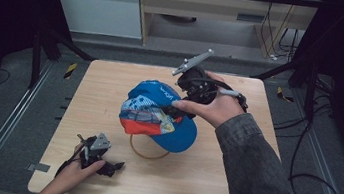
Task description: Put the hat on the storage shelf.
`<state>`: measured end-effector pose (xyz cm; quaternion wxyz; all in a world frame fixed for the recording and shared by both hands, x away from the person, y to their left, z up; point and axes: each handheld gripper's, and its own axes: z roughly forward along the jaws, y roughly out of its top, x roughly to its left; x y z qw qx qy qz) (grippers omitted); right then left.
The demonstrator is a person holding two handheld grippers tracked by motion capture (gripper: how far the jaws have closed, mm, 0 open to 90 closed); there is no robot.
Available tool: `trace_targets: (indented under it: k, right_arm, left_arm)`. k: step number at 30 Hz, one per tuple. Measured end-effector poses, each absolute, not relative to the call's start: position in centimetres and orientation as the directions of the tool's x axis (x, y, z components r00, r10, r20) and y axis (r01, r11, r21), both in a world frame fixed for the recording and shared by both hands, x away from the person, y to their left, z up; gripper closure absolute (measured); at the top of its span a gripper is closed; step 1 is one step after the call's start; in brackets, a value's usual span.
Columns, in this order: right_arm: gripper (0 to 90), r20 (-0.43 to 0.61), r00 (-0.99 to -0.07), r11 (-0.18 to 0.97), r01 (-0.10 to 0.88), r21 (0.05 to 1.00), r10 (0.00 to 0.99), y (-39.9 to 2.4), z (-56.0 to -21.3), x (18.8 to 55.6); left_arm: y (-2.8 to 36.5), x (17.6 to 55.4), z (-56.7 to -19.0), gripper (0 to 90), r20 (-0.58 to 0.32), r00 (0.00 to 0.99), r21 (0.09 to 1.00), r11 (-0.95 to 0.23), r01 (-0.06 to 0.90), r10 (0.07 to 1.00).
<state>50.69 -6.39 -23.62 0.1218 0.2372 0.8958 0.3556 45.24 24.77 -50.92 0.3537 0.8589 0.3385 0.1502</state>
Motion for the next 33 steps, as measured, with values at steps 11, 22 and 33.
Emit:
trace_targets:
  k: [11,22,33]
  right_arm:
    - [5.8,-0.054,-0.846,0.618,0.343,0.708,0.531,-8.1,-23.7,50.0]
    - [5.1,-0.059,-0.821,0.583,0.350,0.733,0.567,-10.4,-24.5,49.3]
    - [5.0,-0.069,-0.759,0.514,0.368,0.775,0.648,-13.4,-25.6,48.8]
  left_arm:
    - [24.8,45.2,-50.9,0.0,0.019,0.727,0.708,-0.523,0.475,0.686]
    - [24.8,45.2,-50.9,0.0,0.018,0.727,0.708,-0.522,0.476,0.687]
    - [24.8,45.2,-50.9,0.0,0.017,0.728,0.709,-0.521,0.474,0.685]
